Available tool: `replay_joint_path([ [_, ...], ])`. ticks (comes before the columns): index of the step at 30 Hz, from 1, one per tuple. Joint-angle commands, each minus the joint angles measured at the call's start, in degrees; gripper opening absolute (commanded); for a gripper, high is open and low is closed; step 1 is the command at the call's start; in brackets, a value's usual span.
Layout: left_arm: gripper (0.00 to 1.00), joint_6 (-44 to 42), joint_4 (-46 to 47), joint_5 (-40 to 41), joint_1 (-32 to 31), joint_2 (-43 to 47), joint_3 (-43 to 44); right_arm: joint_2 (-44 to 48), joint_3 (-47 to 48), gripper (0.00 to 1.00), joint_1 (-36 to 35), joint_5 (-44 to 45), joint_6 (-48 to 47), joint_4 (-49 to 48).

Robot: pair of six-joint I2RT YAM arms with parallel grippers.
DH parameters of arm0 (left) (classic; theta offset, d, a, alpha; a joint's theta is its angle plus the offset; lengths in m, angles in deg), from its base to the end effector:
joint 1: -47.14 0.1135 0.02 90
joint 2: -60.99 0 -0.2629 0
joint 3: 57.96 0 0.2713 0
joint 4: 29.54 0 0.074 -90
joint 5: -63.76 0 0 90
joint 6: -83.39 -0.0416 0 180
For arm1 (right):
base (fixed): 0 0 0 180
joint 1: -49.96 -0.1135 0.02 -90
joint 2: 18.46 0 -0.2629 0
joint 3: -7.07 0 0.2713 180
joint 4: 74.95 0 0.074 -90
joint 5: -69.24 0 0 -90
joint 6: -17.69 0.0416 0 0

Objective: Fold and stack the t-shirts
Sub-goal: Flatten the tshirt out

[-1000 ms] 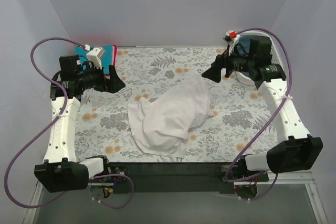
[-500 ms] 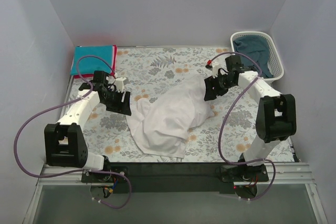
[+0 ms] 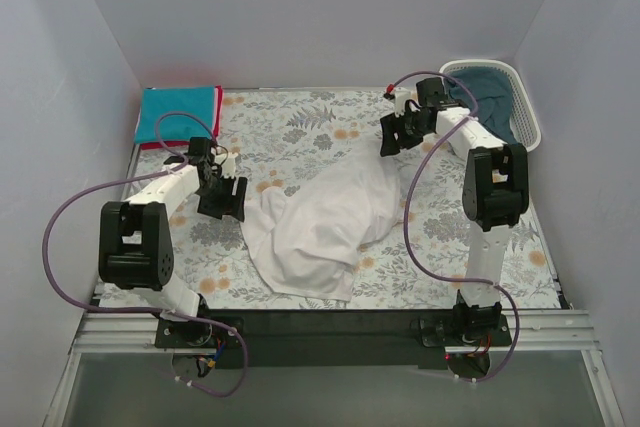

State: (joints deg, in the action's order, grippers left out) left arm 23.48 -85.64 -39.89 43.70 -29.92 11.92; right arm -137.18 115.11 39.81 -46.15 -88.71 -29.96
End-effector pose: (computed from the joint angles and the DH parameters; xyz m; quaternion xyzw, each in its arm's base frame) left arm 0.3018 -0.0280 0.1675 -0.2144 0.9632 -0.1452 0.0725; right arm 0.4653 0.1014 0.2016 -0.2772 0.8923 0.1940 0.2989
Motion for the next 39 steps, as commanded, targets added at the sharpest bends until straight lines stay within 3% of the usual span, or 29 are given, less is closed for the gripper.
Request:
replay_joint_path([
  [1,0.65,1.90,2.81,-0.49,0.19,-1.01,2.75,-2.65,3.52,0.67,-0.22,0.25,1.81,-0.92],
  [8,0.61,3.84,5.35,-4.19,0.19,-5.49,4.33,-3.81,-0.76,0.61,-0.31,-1.94,2.78,-0.83],
  [11,0.47,4.45,6.24,-6.21,0.19,-7.78,5.47,-1.97,-6.55,0.36,-0.31,-2.47,1.99,-0.74],
  [12,0.34,4.72,6.50,-6.30,0.28,-8.14,5.82,-1.00,-8.23,0.18,-0.13,-2.56,1.55,-0.65],
  [14,0.20,5.07,6.85,-5.95,0.63,-8.49,7.05,2.94,-13.66,0.02,0.05,-2.56,-0.11,0.13],
  [15,0.07,5.16,6.86,-5.95,1.24,-8.32,7.58,4.62,-15.53,0.01,0.39,-2.21,-0.73,0.40],
  [16,0.00,5.16,6.77,-5.95,1.68,-8.14,8.54,6.55,-17.63,0.01,0.66,-2.12,-2.13,0.58],
  [22,0.00,-0.01,3.96,-2.53,3.44,-5.33,9.70,25.18,-29.87,0.01,0.84,-3.08,-7.14,5.82],
  [23,0.00,-0.72,3.78,-1.83,5.18,-5.24,9.43,25.81,-29.96,0.14,0.84,-4.22,-9.24,7.68],
  [24,0.00,-1.69,3.52,-1.73,5.20,-4.89,9.00,26.60,-30.05,0.38,0.92,-2.75,-9.87,9.70],
  [25,0.00,-2.05,3.34,-2.08,5.11,-4.80,8.64,27.56,-29.70,0.43,1.79,-1.26,-10.31,10.07],
  [28,0.00,-2.22,2.99,-2.96,5.20,-5.24,8.46,25.75,-25.76,0.35,4.26,-0.89,-9.45,9.28],
  [34,0.00,-1.70,2.81,-2.96,5.11,-6.12,9.17,15.29,-19.33,0.41,7.42,-1.51,-2.07,5.69],
  [39,0.00,-1.96,2.55,-2.61,5.20,-6.91,9.26,10.00,-14.77,0.40,8.83,-3.88,0.93,2.78],
])
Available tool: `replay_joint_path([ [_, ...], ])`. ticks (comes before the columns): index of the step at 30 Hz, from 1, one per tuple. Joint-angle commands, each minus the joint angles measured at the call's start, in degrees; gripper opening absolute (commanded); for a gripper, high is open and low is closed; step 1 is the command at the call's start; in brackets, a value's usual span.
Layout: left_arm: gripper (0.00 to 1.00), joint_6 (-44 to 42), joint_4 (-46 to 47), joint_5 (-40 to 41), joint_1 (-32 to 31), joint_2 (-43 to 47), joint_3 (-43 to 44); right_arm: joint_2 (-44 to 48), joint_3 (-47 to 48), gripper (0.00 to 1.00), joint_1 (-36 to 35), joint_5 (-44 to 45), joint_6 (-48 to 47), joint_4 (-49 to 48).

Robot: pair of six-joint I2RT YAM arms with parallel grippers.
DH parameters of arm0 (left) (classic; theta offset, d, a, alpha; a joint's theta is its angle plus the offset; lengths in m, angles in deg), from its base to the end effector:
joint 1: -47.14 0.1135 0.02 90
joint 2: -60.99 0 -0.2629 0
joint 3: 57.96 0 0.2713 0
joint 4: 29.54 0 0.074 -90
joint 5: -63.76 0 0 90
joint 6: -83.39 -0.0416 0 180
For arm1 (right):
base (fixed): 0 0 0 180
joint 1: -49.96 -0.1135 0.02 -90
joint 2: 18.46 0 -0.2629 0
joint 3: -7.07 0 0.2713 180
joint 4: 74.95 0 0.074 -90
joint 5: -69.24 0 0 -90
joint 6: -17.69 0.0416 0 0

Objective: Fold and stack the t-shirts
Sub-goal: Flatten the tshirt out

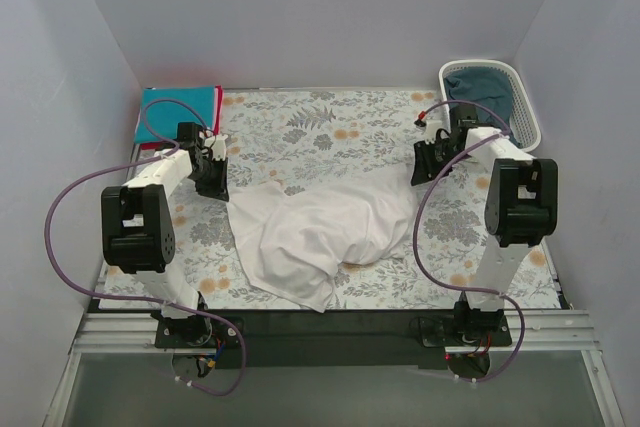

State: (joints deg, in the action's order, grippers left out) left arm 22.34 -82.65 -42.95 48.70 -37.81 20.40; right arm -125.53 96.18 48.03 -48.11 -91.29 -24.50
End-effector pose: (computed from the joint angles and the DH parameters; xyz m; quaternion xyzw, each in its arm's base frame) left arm 0.3469 -0.0025 0.1694 -0.2376 0.9502 -0.1732 0.1035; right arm 0.3952 0.0324 0.1780 -0.2167 0.9306 0.2027 0.2144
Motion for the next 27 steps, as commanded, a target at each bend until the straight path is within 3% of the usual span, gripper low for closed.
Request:
replay_joint_path([
  [1,0.00,-0.82,-0.27,0.28,0.20,0.98,0.86,-3.05,4.69,0.40,0.62,-2.26,3.86,-3.56],
  [27,0.00,-0.83,0.35,0.80,0.20,-0.42,0.42,-14.40,12.61,0.41,-0.09,-6.13,10.37,-6.91],
])
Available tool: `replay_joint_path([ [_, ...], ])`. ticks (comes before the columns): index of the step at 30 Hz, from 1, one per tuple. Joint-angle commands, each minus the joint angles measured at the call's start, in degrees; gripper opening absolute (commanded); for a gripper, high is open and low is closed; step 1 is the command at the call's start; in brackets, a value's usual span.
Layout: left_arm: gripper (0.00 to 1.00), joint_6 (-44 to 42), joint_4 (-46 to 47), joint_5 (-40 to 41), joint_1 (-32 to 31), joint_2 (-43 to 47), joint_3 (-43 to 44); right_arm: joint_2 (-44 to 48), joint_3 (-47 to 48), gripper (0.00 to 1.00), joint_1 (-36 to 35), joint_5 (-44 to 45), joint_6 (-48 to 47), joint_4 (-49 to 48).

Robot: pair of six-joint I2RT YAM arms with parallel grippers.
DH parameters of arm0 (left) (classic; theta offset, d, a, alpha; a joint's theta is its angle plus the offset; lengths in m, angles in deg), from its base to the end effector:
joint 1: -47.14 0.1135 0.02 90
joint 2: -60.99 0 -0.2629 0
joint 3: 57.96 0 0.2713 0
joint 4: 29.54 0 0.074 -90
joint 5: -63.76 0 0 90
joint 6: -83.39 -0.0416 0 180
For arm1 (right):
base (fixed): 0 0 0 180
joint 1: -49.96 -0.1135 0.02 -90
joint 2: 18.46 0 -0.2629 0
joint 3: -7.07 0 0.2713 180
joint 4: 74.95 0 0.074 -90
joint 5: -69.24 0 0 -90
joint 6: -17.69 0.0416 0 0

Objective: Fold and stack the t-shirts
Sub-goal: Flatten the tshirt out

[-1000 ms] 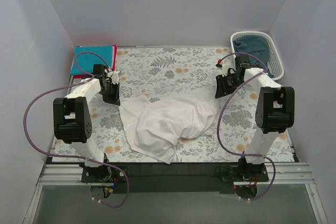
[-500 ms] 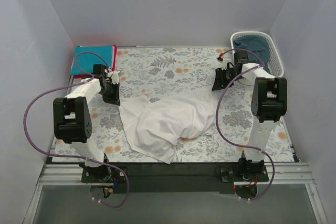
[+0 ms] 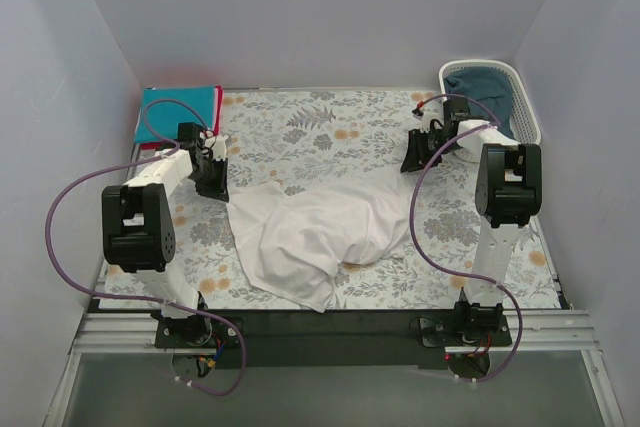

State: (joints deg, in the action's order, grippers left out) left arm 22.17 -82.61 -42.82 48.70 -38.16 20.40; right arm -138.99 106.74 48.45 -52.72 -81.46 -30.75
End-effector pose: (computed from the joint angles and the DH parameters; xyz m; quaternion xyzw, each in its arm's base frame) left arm 0.3473 -0.0024 0.1674 -0.2368 0.9509 -0.1714 0.1014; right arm 0.4524 0.0340 0.1442 -0.1464 0.9291 0.2544 0.2250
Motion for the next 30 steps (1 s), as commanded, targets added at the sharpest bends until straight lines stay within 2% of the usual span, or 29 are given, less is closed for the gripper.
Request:
replay_joint_path([
  [1,0.00,-0.65,0.30,0.67,0.20,-0.07,0.51,-1.20,2.05,0.41,-0.59,-1.61,0.53,-0.66],
  [9,0.00,-0.83,0.39,1.02,0.20,-0.07,0.42,-0.32,0.82,0.39,-0.68,-1.17,0.45,-0.57],
  [14,0.00,-0.83,0.22,1.28,0.19,0.27,0.69,2.48,0.56,0.15,-0.68,-1.96,0.80,-0.31],
  [19,0.00,-1.00,-0.05,1.37,0.37,0.80,0.78,5.56,1.00,0.16,-0.68,-0.91,0.01,0.57],
  [20,0.00,-1.09,-0.05,1.37,0.37,0.89,0.78,6.44,1.00,0.14,-0.59,-0.82,-0.17,0.75],
  [21,0.00,-1.00,0.04,1.37,0.37,0.89,0.86,6.88,1.17,0.07,-0.59,-0.47,-0.34,0.84],
  [23,0.00,-1.00,-0.22,1.20,0.46,1.07,0.95,7.50,1.96,0.01,-0.59,-0.11,-0.96,2.06],
  [30,0.00,-2.23,-4.26,-1.08,4.66,3.61,5.51,12.68,5.30,0.01,0.90,-1.70,-3.50,9.00],
])
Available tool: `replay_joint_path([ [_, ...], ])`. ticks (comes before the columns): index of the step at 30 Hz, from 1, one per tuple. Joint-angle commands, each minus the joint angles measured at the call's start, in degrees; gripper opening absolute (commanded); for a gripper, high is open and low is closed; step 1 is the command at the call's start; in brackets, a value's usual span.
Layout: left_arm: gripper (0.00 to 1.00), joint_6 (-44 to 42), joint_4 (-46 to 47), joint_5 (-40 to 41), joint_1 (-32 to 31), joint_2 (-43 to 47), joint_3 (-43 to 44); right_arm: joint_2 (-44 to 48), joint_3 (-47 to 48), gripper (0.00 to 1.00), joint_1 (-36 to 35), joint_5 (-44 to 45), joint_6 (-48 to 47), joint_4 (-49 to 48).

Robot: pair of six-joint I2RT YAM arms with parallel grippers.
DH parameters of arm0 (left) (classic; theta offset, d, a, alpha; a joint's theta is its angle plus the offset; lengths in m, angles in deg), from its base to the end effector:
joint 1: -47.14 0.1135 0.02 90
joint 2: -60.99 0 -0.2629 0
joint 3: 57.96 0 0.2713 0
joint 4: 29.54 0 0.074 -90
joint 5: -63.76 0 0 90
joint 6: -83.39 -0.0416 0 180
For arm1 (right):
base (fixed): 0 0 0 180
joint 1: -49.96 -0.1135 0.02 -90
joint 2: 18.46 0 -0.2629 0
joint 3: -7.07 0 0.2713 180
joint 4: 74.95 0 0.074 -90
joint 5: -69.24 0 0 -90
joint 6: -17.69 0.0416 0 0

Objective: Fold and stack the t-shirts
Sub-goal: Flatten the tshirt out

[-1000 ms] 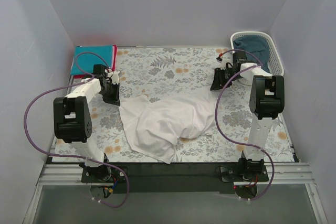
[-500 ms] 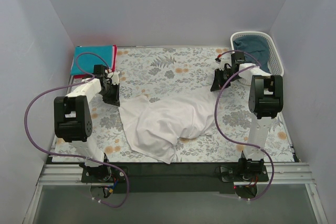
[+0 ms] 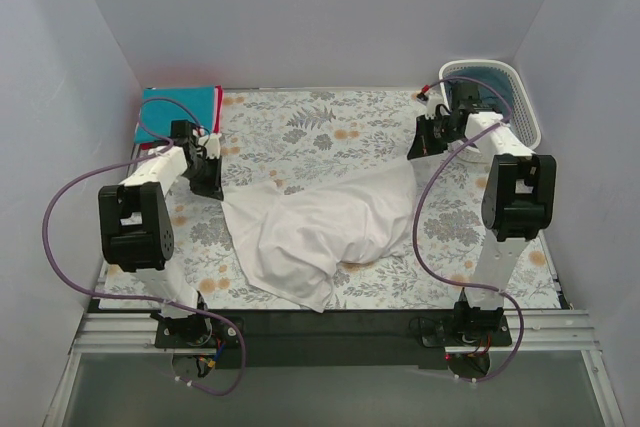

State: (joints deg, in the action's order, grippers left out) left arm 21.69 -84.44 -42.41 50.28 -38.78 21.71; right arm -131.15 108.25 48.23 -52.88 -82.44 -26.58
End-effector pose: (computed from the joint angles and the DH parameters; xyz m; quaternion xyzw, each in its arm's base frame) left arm 0.3490 0.0075 0.1693 -0.2483 0.9498 -0.1642 0.0958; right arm 0.4412 0.0355 0.2074 -0.1674 0.9156 0.2481 0.2686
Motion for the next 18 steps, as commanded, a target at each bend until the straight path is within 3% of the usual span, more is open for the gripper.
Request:
replay_joint_path([
  [1,0.00,-2.97,-3.21,-2.11,4.15,5.10,5.78,6.49,3.80,0.01,2.86,-1.89,-3.40,7.10],
  [6,0.00,-7.98,-8.05,-1.86,8.46,7.56,7.64,11.51,-3.12,0.01,4.55,-3.20,-9.89,13.35],
  [11,0.00,-10.45,-9.28,-2.73,8.64,11.87,5.18,15.73,-11.57,0.01,4.55,-7.16,-13.85,19.15],
  [18,0.00,-11.24,-7.80,-1.85,8.55,13.11,0.52,17.59,-18.70,0.01,4.46,-5.59,-19.40,21.71],
])
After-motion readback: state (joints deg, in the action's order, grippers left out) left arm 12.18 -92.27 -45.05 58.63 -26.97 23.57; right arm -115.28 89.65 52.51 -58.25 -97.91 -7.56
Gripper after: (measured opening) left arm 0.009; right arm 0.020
